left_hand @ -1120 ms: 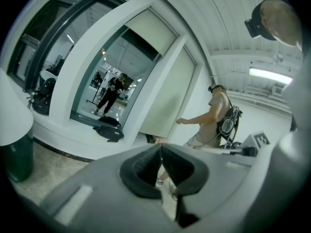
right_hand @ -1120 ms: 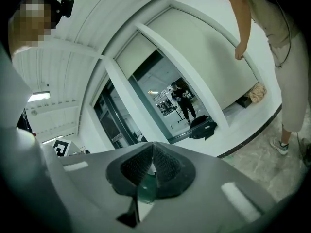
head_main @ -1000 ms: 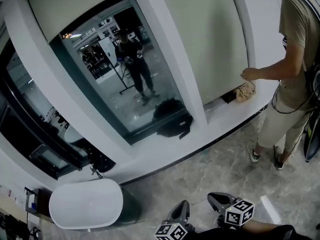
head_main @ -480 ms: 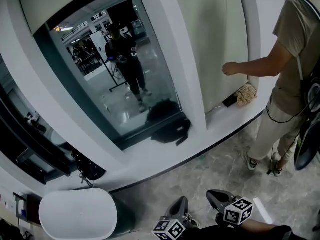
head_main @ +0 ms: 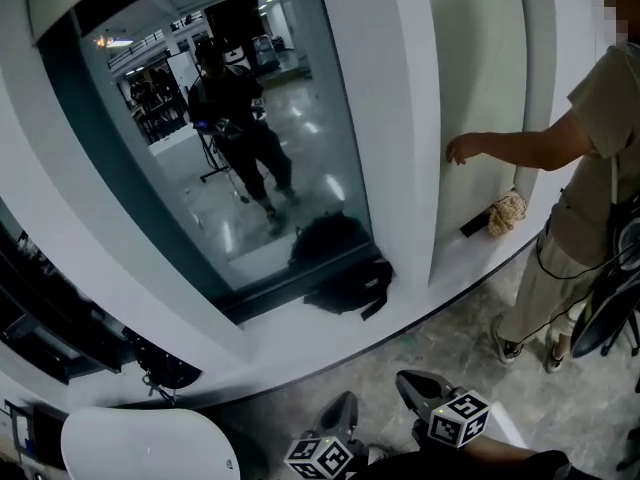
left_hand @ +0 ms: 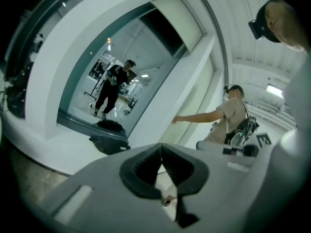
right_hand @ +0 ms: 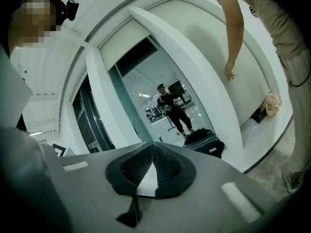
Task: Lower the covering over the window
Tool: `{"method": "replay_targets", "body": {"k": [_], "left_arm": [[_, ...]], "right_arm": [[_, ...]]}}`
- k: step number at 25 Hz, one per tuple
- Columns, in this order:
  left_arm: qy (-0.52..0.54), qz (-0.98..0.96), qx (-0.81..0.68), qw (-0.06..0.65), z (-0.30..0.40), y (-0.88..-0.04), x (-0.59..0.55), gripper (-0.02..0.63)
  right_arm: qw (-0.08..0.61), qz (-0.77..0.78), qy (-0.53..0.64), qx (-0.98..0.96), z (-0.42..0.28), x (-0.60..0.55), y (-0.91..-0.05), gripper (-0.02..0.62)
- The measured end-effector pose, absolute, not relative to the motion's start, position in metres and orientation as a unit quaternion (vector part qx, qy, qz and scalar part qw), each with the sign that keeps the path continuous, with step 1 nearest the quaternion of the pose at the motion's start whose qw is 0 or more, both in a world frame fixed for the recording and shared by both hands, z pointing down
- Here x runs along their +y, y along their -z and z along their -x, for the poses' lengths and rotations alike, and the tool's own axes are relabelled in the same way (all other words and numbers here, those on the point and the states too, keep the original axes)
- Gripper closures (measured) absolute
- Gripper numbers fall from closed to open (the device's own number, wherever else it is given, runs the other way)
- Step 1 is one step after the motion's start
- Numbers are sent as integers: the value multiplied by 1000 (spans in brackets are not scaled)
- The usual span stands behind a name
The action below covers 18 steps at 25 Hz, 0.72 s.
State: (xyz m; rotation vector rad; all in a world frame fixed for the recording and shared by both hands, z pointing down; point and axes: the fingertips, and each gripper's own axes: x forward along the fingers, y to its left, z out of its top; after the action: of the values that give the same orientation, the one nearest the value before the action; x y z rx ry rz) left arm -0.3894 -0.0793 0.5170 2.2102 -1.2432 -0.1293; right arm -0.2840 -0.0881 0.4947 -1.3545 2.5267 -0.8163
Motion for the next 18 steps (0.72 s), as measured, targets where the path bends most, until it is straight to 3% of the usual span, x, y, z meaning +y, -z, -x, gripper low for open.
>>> {"method": "replay_targets", "body": {"k": [3,9,15,18], "left_arm": [[47,-827,-470,306,400,-528,-104,601],[65,-797,-513,312,426,-528,-199,601],[82,-797,-544,251,405,-486,-298,601],[88,-822,-528,196,357,-467,-336,601]], "right_arm": [[54,462,256,847,283,-121,-501,588],[81,476,280,830,262,-241,-503,577],[93,439,268,852,238,-364,-481,583],[90,413,254,870,213,-392,-475,584]]}}
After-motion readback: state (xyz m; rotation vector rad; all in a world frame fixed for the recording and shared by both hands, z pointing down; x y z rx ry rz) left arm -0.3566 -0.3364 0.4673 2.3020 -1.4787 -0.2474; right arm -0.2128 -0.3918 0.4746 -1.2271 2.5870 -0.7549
